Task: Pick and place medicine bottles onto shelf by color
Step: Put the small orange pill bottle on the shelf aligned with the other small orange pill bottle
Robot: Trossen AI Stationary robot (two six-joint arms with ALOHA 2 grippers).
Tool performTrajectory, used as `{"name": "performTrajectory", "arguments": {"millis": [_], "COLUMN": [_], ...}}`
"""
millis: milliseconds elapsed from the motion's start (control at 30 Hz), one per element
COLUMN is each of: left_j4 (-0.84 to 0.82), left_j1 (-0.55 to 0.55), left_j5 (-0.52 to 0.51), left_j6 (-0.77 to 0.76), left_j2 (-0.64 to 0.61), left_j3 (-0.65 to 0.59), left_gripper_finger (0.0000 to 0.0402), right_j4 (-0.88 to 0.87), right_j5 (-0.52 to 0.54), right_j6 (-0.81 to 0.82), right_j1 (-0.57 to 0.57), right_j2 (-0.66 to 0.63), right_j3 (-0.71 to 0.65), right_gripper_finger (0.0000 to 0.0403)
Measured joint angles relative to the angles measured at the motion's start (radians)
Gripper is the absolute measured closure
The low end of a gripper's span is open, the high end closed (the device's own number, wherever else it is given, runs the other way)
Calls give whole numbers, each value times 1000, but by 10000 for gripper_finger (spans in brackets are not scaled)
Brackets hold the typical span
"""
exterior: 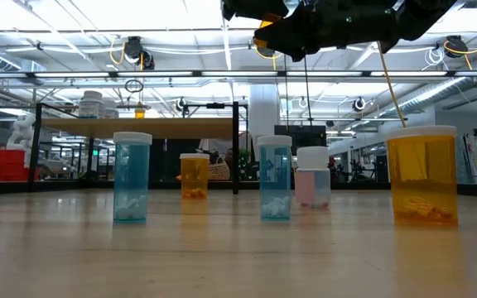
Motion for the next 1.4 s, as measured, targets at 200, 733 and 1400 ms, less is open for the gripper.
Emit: {"name": "performTrajectory", "arguments": {"millis": [200,733,1400], "left_j4": [-7,-41,-228], "left_j1": [-1,-3,19], "left_j5": [0,0,-129], "left_j6": [0,-3,-78], "left_j2": [0,-32,-259], "left_j3": [0,2,3], "left_gripper_finger": [267,274,277], "right_j4": [-3,-23,-144], "right_j5": [0,0,5], "right_j6": [0,4,-28], "right_j1": [0,0,-1], "right_j2": [0,0,-83], "right_j3": [0,0,0], "right_gripper_finger": [302,213,199]}}
